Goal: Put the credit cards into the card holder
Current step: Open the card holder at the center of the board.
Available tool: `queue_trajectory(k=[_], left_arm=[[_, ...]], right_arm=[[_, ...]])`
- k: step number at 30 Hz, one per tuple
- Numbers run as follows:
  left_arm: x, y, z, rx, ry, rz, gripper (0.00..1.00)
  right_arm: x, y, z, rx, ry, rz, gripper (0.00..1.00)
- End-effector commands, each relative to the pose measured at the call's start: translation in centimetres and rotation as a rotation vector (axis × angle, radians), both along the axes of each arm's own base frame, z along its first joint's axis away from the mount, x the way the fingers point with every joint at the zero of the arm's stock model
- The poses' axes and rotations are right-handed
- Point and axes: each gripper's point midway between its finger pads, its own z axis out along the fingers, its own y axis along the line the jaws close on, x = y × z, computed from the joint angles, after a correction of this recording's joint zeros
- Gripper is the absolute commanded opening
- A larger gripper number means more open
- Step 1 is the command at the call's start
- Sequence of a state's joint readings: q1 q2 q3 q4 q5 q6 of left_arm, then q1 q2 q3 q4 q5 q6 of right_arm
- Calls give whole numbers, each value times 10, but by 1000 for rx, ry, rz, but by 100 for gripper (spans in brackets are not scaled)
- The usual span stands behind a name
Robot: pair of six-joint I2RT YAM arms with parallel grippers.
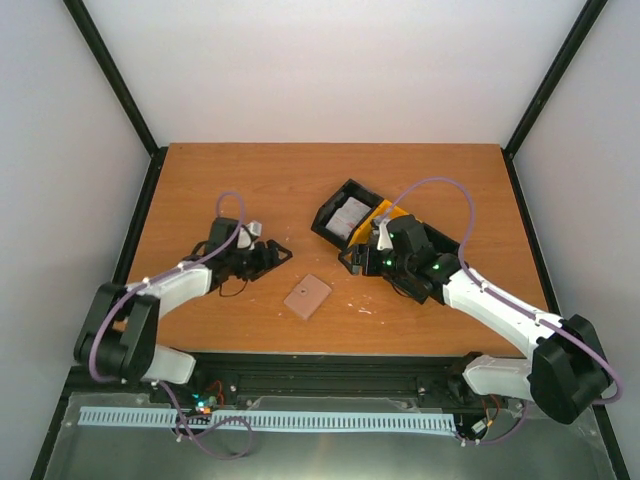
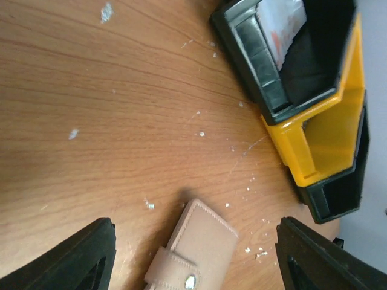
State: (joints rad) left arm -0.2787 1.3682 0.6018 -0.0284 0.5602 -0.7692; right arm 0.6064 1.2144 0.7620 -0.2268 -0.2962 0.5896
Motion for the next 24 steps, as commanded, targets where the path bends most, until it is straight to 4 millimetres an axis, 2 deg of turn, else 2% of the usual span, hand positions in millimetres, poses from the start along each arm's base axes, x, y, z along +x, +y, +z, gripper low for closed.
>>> queue_trajectory(k=[1, 3, 9, 12, 15, 18, 24], left_arm=[[25, -28, -4, 1, -38, -38, 70], [26, -39, -16, 6, -6, -72, 65], [15, -72, -25, 27, 8, -189, 64], [-2, -89, -32, 22, 21, -283, 59], [-22, -97, -45, 14, 64, -355, 50], [-43, -103, -54, 12, 83, -415, 47], [-78, -114, -45, -12, 53, -544, 46]], right_arm=[[0, -1, 9, -6, -54, -18, 84], [-2, -2, 8, -8, -49, -19, 84], [-4, -8, 2, -36, -40, -39, 84], [-3, -13, -4, -59, -31, -61, 84], [0, -19, -9, -92, -24, -100, 84], [4, -24, -9, -118, -26, -125, 84], [6, -20, -15, -134, -4, -111, 84]])
